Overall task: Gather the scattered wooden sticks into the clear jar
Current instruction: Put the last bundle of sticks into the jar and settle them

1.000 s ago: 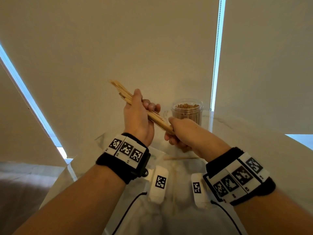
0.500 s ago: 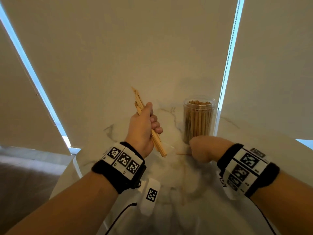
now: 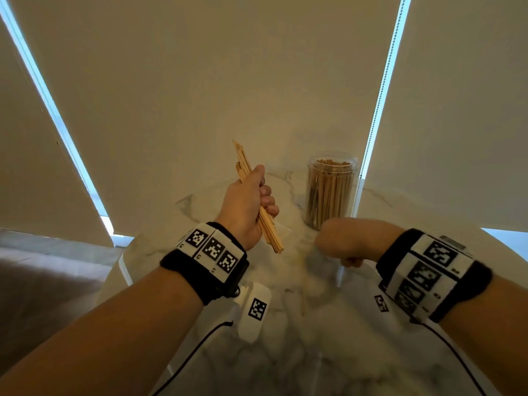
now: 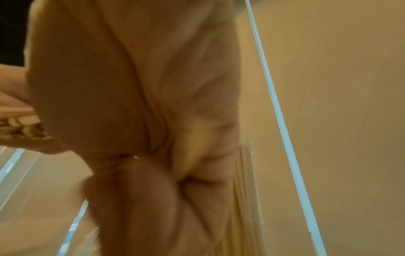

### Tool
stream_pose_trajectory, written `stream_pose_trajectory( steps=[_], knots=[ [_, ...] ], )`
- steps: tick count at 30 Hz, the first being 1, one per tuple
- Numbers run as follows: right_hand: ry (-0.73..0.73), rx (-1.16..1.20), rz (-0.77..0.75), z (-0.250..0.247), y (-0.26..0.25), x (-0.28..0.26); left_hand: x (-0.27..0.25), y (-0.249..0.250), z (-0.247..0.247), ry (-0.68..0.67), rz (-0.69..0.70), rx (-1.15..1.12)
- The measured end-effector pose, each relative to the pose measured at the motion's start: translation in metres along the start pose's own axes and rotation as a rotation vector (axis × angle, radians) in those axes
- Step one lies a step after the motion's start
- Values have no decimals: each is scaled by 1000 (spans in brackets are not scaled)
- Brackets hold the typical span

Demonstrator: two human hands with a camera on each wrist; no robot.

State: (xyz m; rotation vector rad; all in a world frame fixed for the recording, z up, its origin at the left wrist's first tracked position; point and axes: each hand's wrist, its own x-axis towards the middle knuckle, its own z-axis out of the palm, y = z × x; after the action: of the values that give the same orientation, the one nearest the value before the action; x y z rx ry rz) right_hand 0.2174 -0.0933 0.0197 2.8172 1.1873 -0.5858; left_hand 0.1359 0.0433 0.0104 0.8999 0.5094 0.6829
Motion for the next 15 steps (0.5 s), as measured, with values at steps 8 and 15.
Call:
stream_pose_trajectory(
  steps=[8, 15],
  knots=[
    [-168, -188, -143, 24, -16, 1, -11, -6, 15, -9, -11, 31],
    [-235, -9, -95, 4, 19, -12, -4, 3, 11, 23, 9, 96]
  ],
)
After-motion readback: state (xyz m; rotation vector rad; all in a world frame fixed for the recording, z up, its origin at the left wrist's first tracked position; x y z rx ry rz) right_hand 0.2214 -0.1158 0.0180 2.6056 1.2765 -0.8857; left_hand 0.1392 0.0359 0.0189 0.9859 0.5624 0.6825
